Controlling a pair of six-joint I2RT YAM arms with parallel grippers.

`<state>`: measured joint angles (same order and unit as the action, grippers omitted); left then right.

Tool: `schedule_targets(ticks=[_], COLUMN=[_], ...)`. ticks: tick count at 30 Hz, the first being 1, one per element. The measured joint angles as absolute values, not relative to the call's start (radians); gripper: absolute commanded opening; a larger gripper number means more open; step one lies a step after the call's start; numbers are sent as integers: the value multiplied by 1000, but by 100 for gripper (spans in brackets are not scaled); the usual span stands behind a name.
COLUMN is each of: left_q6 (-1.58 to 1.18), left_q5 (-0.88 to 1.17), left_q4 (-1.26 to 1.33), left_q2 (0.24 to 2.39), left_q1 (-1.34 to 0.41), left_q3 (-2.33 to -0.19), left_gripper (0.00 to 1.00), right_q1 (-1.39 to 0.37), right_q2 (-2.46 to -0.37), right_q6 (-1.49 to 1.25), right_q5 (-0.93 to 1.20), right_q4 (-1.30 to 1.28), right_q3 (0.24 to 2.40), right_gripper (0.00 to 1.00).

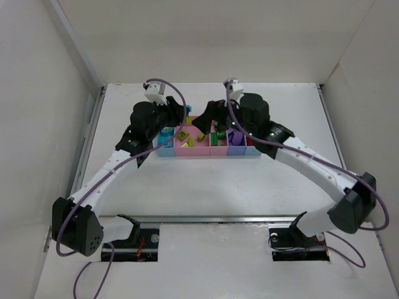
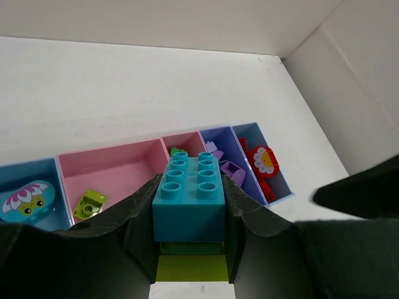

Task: Sort the legos into containers by color

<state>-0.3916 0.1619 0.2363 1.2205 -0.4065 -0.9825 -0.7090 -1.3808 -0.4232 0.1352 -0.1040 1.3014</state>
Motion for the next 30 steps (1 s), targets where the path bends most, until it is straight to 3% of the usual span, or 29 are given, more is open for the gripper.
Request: schedule_targets(ticks=[7, 14, 30], left_q6=[-432, -454, -477], left_q5=[108, 93, 71], left_q4=[214, 210, 211], left_q2=[1243, 1244, 1244], left_q1=[-432, -432, -421], left_q3=[-989, -990, -991], left_gripper=[0, 0, 0], right_q1=[-721, -730, -747], right_q2=[-1567, -1605, -1712], right_q6=[-442, -441, -476], right_q5=[115, 121, 175], right_q4=[-99, -95, -82], right_q3=[1347, 1397, 1462], right_gripper=[94, 86, 78])
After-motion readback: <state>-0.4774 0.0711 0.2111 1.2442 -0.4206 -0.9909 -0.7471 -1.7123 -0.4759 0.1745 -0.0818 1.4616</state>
